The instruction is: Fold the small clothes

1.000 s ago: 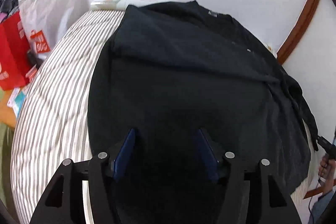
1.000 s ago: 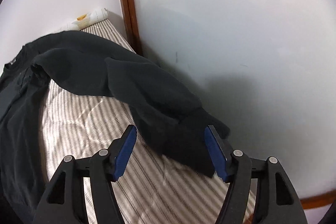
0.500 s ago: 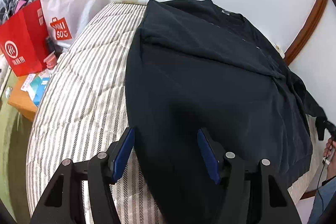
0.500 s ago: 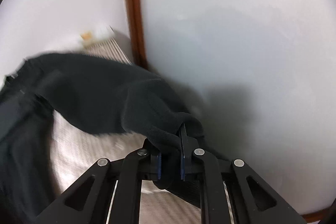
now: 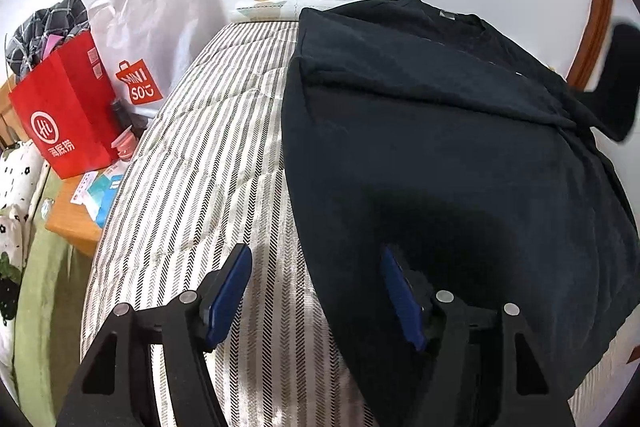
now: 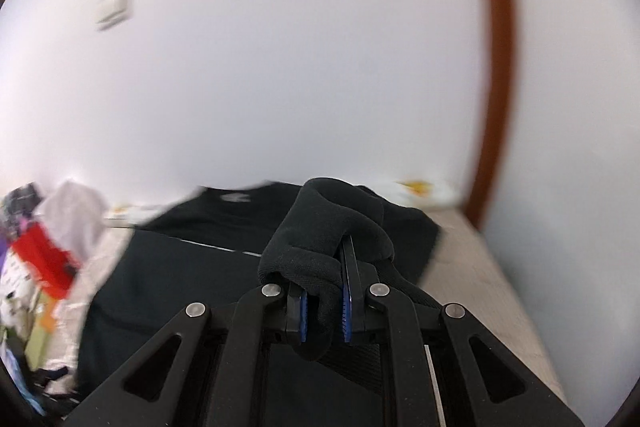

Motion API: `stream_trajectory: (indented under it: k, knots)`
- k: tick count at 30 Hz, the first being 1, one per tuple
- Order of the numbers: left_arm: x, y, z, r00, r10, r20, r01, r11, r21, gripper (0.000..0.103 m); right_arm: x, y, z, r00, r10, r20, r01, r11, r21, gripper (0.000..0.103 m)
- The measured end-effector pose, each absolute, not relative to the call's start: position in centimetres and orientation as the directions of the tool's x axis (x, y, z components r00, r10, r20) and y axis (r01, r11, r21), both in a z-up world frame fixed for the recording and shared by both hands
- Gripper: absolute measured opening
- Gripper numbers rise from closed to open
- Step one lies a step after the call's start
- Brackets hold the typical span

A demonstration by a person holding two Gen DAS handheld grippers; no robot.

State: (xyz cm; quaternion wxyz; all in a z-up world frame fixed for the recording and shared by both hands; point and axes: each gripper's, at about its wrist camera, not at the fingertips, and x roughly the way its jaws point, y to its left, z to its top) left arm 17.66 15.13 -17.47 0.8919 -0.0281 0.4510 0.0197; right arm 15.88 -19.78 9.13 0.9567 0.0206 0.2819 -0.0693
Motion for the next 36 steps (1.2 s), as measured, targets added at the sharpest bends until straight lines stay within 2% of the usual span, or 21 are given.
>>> stream_trajectory:
  k: [6,12,18,19,21,23,25,32,36]
  knots:
    - [17.5,14.6,-17.5,0.591,-0.027,-0.806,-0.029,0.998,-0.055,0.066,22.4,-11.5,6.1,0.810,0.023,-0.586,0.006,0.999,0.048,0.013]
    - [16.9,14.8,-17.2,0.587,-0.063,-0.807,-0.018,0.996,-0.092,0.067,28.9,-6.7,-0.6,0.736,0.048,-0.676,0.001,0.997,0.071,0.016]
    - [16.7,14.8,-17.2,0.580,-0.046,-0.813,-0.024,0.997,-0.073,0.068,31.0,-3.5,-5.8,0.670,-0.013,-0.742,-0.058,0.996,-0.070,0.021]
    - [16.7,14.7,-17.2,0.581,-0.041,-0.813,-0.023,0.997,-0.067,0.068,31.1,-3.5,-6.5,0.656,-0.027,-0.754,-0.055,0.995,-0.084,0.026]
    - [16.7,14.5,-17.1,0.578,-0.035,-0.815,-0.021,0.998,-0.057,0.068,31.3,-3.9,-7.3,0.639,-0.034,-0.768,-0.051,0.995,-0.086,0.044]
    - [16.7,14.4,-17.0,0.578,-0.038,-0.815,-0.018,0.998,-0.059,0.068,30.5,-4.7,-7.3,0.637,-0.026,-0.770,-0.058,0.995,-0.082,0.074]
    - [16.7,14.0,-16.8,0.579,-0.043,-0.814,-0.012,0.998,-0.062,0.068,28.8,-5.8,-6.6,0.651,-0.033,-0.759,-0.066,0.993,-0.100,0.090]
    - [18.1,11.3,-15.3,0.586,-0.042,-0.809,0.022,0.999,-0.036,0.069,22.2,-10.8,-4.5,0.692,0.017,-0.722,-0.060,0.998,-0.034,0.092]
    - [19.7,8.5,-13.8,0.592,-0.052,-0.804,0.062,0.998,-0.019,0.069,20.0,-14.9,-4.2,0.732,-0.068,-0.678,0.017,0.996,-0.083,0.092]
